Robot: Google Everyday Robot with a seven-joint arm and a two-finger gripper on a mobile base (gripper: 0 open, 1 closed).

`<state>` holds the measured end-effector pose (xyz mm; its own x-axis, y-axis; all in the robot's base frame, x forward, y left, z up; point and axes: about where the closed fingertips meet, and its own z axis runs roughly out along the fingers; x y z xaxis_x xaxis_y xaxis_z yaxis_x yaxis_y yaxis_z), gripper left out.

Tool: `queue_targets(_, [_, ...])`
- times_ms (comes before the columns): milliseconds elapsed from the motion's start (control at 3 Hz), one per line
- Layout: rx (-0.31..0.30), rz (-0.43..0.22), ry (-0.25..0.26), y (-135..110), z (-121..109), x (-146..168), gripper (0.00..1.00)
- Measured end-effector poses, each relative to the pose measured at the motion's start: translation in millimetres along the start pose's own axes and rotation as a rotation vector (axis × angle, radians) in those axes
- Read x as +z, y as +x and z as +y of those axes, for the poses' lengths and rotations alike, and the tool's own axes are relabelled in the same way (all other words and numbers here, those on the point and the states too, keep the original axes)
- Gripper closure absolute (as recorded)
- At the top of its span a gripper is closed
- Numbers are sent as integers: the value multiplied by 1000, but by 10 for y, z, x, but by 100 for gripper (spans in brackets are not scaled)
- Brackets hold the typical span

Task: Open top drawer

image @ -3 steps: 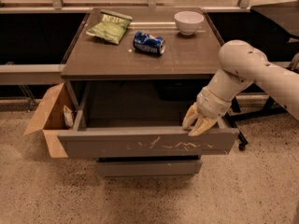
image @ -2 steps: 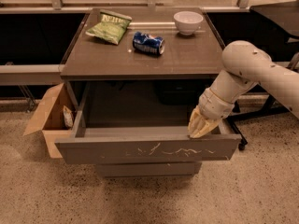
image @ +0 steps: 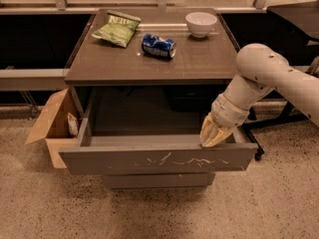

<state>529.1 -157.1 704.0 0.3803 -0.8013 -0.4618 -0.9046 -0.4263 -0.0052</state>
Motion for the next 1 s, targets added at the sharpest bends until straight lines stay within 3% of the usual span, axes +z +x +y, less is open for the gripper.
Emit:
queue_targets(667, [-10,-13,17,33,8,-125,11])
queue_targets(1000, [-14,-27,60,95,44,-418,0])
